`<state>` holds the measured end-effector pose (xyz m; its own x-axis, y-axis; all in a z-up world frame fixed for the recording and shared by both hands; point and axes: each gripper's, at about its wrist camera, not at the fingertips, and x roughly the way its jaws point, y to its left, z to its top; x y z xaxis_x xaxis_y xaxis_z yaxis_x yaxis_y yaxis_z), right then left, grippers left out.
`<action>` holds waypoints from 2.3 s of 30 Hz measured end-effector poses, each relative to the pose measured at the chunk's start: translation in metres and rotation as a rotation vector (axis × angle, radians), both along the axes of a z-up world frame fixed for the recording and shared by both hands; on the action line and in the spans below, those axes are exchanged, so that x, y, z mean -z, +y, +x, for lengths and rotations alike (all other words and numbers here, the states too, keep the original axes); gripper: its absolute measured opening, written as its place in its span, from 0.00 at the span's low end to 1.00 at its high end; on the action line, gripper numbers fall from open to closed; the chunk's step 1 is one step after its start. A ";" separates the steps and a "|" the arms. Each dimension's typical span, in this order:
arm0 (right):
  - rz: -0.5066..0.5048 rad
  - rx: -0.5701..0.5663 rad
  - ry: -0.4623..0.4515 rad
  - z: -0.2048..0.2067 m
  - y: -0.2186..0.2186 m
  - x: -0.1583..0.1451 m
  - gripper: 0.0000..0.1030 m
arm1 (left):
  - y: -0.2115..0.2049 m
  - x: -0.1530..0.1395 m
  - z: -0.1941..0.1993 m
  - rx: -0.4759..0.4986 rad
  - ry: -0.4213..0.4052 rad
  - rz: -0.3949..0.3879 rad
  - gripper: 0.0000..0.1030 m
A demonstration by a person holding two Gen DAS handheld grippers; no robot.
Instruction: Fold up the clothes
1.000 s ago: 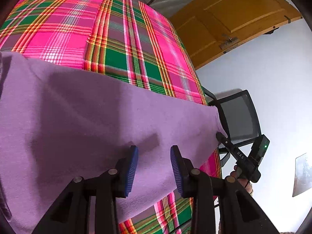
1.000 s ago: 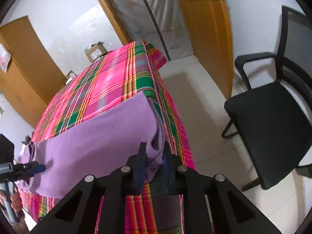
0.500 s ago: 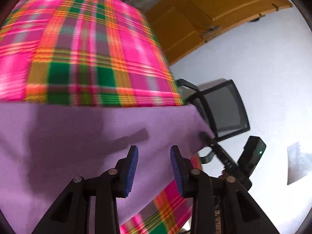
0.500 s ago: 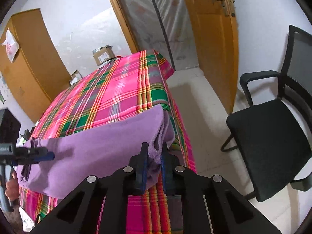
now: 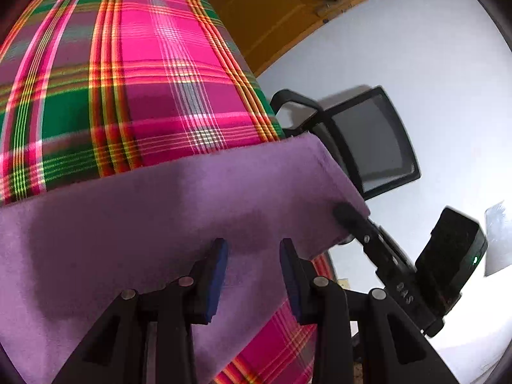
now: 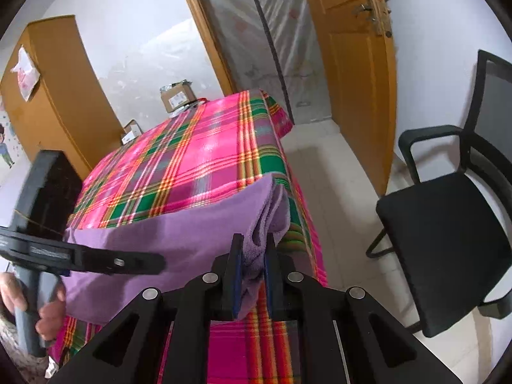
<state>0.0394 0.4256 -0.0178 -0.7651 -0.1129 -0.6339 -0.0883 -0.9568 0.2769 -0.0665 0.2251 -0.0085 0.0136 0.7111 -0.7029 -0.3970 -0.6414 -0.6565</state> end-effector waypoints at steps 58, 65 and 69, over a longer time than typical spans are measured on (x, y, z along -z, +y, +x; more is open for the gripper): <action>0.157 -0.385 0.047 -0.010 -0.131 0.004 0.12 | -0.078 0.021 -0.018 -0.205 -0.212 0.412 0.43; 0.156 -0.408 0.053 -0.007 -0.131 0.007 0.12 | -0.076 0.028 -0.022 -0.204 -0.223 0.368 0.43; 0.157 -0.415 0.076 -0.004 -0.133 0.003 0.11 | -0.076 0.027 -0.021 -0.205 -0.218 0.371 0.43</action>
